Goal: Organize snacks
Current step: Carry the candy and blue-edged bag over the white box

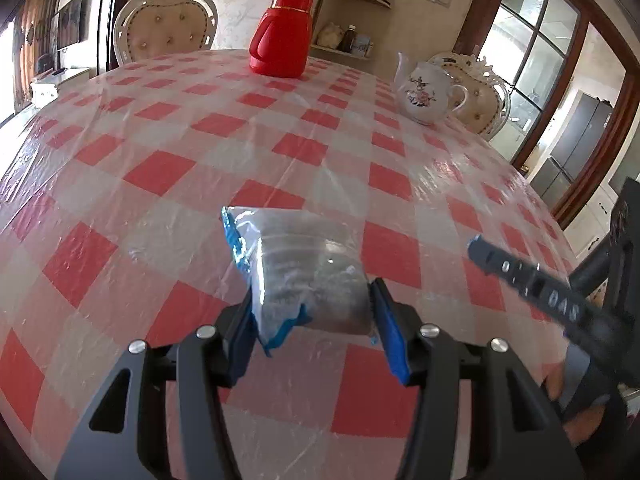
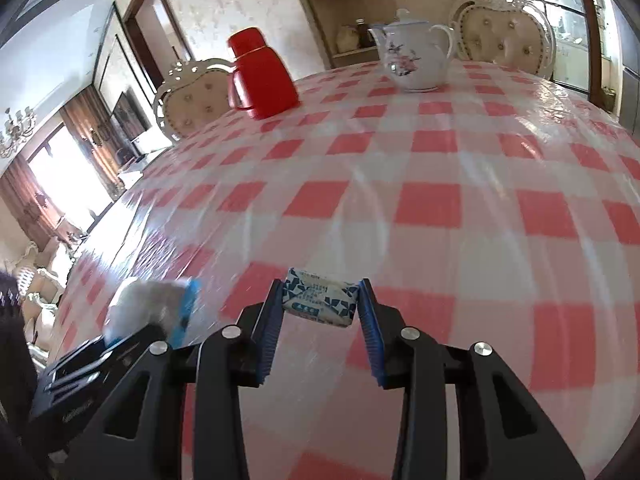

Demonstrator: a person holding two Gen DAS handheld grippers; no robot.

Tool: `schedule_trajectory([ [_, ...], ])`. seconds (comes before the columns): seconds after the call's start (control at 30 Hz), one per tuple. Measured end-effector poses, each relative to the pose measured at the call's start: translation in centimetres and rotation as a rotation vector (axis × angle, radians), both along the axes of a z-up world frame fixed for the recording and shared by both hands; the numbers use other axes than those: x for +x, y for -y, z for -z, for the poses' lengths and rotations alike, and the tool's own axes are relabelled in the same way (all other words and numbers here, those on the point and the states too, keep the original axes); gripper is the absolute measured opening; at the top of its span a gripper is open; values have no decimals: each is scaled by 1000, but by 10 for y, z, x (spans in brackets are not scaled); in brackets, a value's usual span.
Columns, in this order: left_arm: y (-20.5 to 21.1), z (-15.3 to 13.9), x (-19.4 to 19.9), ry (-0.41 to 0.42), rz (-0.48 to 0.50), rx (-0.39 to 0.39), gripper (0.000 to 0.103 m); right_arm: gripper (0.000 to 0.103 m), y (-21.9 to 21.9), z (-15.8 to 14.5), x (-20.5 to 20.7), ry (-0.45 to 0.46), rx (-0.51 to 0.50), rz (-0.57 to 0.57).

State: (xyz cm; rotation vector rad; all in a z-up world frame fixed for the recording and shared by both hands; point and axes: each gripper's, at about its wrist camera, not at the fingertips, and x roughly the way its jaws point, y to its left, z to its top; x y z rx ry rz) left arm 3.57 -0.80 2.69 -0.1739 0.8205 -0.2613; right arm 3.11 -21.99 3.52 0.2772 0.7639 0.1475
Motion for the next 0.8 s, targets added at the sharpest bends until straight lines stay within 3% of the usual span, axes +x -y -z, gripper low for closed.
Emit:
schedule_trajectory([
  [0.67,-47,-7,-48,20,-86,-37,54,37,-67,-3,-52,16,36,-146],
  [0.8,-60,-10,-60,34,-98,-54,43,37,-81,-3,-58,17,40,-184],
])
